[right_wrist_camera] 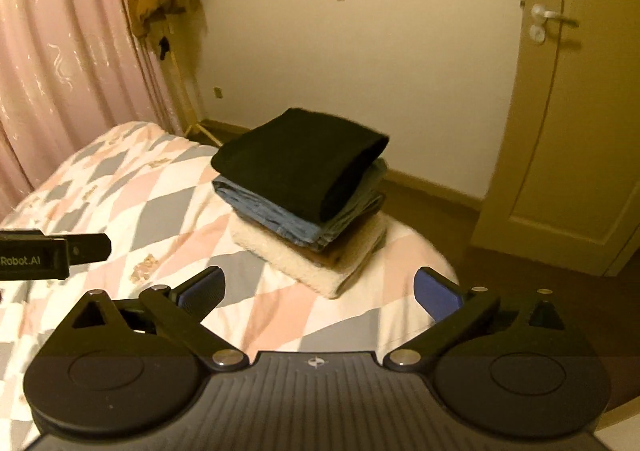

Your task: Fold clothes

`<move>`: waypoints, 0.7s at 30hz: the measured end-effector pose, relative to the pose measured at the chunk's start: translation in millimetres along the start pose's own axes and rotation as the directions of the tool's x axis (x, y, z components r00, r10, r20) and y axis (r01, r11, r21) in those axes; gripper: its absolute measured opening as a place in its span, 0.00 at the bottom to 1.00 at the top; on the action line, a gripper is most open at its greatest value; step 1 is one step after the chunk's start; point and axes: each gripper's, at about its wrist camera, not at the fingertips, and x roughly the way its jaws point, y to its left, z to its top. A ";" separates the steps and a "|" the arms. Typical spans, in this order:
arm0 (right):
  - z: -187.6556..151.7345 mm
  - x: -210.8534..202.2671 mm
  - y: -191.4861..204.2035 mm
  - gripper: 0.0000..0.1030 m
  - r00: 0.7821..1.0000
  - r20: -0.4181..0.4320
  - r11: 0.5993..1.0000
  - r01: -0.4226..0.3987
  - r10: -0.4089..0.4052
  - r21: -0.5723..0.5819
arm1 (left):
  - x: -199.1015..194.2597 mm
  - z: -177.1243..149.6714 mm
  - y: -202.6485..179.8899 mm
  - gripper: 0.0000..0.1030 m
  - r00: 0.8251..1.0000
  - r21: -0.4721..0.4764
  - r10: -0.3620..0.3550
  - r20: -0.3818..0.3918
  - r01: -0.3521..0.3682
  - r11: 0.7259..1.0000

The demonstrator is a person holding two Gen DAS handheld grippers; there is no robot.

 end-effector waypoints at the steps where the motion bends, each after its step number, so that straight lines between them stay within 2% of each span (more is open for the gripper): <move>1: -0.8 -4.5 2.5 1.00 1.000 0.010 1.000 0.012 -0.012 -0.012 | -2.0 -0.6 -1.0 0.99 1.000 -0.002 0.000 0.006 0.000 1.000; 4: -1.1 -12.1 7.6 1.00 0.998 0.035 0.998 0.050 -0.049 -0.026 | -7.5 -2.8 -2.1 0.99 0.999 0.003 0.026 0.042 -0.026 1.000; 9: -2.3 -22.4 15.2 1.00 0.985 0.114 0.991 0.131 -0.129 -0.009 | -15.0 -2.3 -3.8 0.99 0.990 0.030 0.108 0.095 -0.112 0.993; 11: -5.3 -28.1 17.3 1.00 0.985 0.137 0.994 0.107 -0.105 -0.005 | -22.8 -1.8 -4.7 0.99 0.982 0.025 0.139 0.129 -0.143 0.989; 15: -0.8 -33.6 16.8 1.00 0.994 0.097 0.997 0.051 -0.056 0.060 | -38.4 -1.1 -1.0 0.99 0.979 0.003 0.126 0.159 -0.128 0.992; 18: 3.1 -35.6 16.1 1.00 0.998 0.059 0.995 0.012 -0.018 0.094 | -45.5 -0.8 4.5 0.99 0.983 -0.009 0.112 0.145 -0.111 0.994; 21: 3.6 -36.5 19.1 1.00 0.999 0.035 0.994 0.014 -0.018 0.107 | -48.6 -2.7 8.3 0.99 0.989 -0.007 0.102 0.108 -0.102 0.995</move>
